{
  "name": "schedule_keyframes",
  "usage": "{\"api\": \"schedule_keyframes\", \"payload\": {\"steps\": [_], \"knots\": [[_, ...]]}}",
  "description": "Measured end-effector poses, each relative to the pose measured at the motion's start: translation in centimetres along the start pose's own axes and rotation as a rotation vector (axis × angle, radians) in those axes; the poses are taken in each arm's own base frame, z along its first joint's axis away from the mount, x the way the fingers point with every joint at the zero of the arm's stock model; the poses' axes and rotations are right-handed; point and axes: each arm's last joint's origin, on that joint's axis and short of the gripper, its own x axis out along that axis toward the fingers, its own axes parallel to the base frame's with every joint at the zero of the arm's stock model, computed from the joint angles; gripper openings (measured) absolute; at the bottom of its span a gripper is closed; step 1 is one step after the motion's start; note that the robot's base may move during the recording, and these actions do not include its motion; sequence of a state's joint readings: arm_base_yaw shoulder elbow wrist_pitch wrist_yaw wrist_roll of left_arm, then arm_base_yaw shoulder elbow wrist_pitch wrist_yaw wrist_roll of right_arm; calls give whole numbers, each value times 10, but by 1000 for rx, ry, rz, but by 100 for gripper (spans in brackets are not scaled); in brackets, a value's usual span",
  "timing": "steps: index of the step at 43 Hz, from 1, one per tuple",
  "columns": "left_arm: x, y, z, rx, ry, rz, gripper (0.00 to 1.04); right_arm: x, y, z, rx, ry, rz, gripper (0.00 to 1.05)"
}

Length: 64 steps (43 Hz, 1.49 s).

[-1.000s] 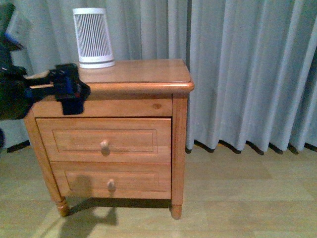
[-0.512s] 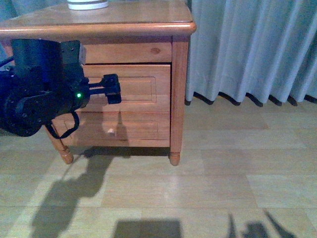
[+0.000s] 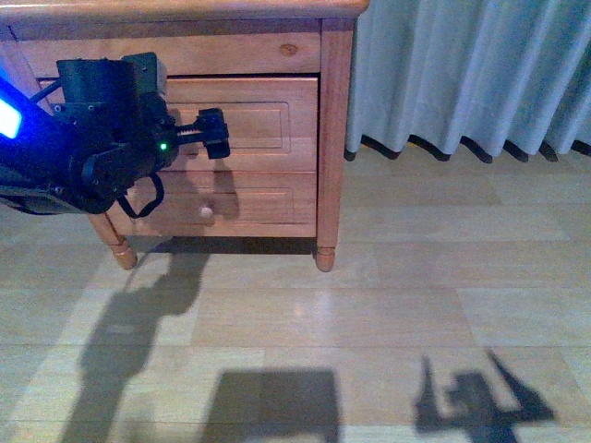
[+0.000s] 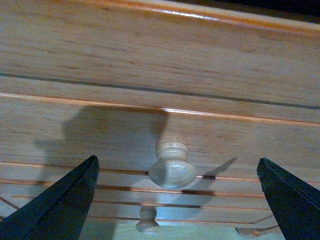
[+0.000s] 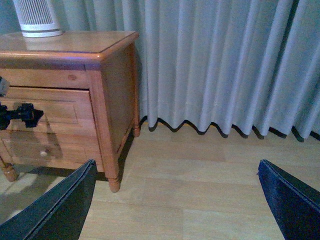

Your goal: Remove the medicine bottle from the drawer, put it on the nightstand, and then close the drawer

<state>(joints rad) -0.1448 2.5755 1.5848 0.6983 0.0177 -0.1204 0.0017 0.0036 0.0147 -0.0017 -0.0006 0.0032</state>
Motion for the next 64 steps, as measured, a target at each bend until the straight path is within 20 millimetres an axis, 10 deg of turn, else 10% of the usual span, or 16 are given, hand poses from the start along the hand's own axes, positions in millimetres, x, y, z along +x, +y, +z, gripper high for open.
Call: {"api": "schedule_keyframes", "payload": {"steps": [16,38,46,56,64], "knots": [[8,-1,-4,11,-8,3,98,0,0,0,0,0,0,98],[9,-1,-6,24,-20,16,28,0,0,0,0,0,0,98],[2,0,-13,24,-32,19,26,0,0,0,0,0,0,98],[-47,-2,-28,-14,-19,19,26,0,0,0,0,0,0,98],[-133,-4,-58,-67,9,8,26,0,0,0,0,0,0,98]]}}
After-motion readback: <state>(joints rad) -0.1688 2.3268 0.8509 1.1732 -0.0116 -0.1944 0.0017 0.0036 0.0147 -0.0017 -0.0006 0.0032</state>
